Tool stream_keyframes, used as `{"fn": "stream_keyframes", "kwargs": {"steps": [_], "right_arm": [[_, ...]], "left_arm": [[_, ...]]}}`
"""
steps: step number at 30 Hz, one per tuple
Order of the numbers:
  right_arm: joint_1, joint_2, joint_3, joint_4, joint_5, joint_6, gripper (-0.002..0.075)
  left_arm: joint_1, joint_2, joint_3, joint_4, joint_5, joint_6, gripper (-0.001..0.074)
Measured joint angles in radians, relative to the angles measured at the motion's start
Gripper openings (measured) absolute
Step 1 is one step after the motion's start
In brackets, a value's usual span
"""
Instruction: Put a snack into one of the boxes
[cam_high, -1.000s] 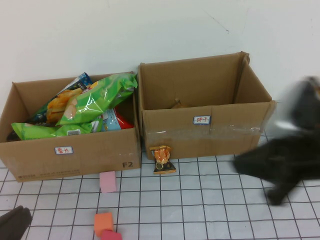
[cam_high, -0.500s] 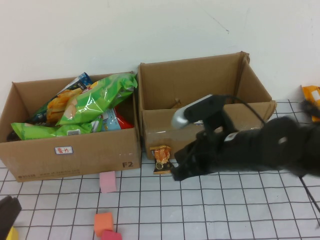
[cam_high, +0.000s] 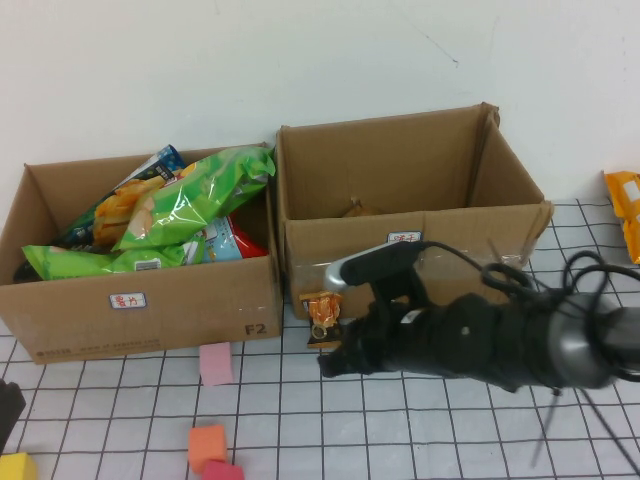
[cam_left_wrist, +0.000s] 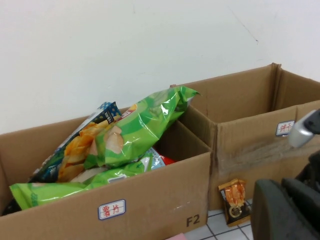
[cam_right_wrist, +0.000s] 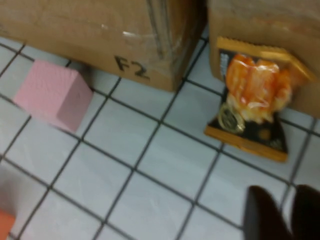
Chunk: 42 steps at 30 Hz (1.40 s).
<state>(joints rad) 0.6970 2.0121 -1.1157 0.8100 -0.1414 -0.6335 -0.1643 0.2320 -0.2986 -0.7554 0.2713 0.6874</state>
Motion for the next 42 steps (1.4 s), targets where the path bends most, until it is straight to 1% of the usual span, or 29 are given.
{"fn": "stream_keyframes", "kwargs": {"steps": [2,4,6,7,8,10,12,22,26,29,32,37,38,40,42], "right_arm": [[0.0,0.034,-0.034,0.002,0.003,0.004,0.0222],[0.0,0.068,-0.072,0.002,0.005,0.004,0.0376],[0.0,0.099,-0.107,0.008,0.005,0.004,0.0499],[0.0,0.116,-0.125,0.011,0.005,0.004,0.0548],[0.0,0.128,-0.142,0.013,0.005,0.004,0.0582],[0.0,0.157,-0.175,0.015,0.005,0.004,0.0617],[0.0,0.183,-0.202,0.016,0.005,0.004,0.0631],[0.0,0.272,-0.279,0.045,-0.006,0.04,0.0639],[0.0,0.288,-0.281,0.073,-0.037,0.06,0.0606],[0.0,0.29,-0.282,0.085,-0.064,0.067,0.0538],[0.0,0.292,-0.283,0.088,-0.067,0.069,0.0417],[0.0,0.283,-0.283,0.089,0.01,0.075,0.0138],[0.0,0.274,-0.283,0.089,0.03,0.075,0.0095],[0.0,0.248,-0.283,0.089,0.076,0.07,0.0057],[0.0,0.208,-0.283,0.089,0.123,0.063,0.0047]], "left_arm": [[0.0,0.0,0.0,0.007,0.0,0.012,0.0],[0.0,0.0,0.0,0.014,-0.001,0.014,0.0],[0.0,0.0,0.0,0.021,-0.001,0.016,-0.0001],[0.0,0.0,0.0,0.025,-0.001,0.016,-0.0001],[0.0,0.0,0.0,0.032,-0.001,0.016,0.0],[0.0,0.0,0.0,0.04,-0.001,0.016,0.0],[0.0,0.0,0.0,0.045,-0.001,0.016,-0.0001],[0.0,0.0,0.0,0.078,-0.001,0.02,-0.0001],[0.0,0.0,0.0,0.078,-0.001,0.02,-0.0001],[0.0,0.0,0.0,0.082,-0.001,0.022,-0.0001],[0.0,0.0,0.0,0.087,-0.001,0.022,-0.0001],[0.0,0.0,0.0,0.093,-0.001,0.022,-0.0001],[0.0,0.0,0.0,0.093,-0.001,0.022,-0.0001],[0.0,0.0,0.0,0.093,-0.001,0.022,-0.0001],[0.0,0.0,0.0,0.093,-0.001,0.022,-0.0001]]}}
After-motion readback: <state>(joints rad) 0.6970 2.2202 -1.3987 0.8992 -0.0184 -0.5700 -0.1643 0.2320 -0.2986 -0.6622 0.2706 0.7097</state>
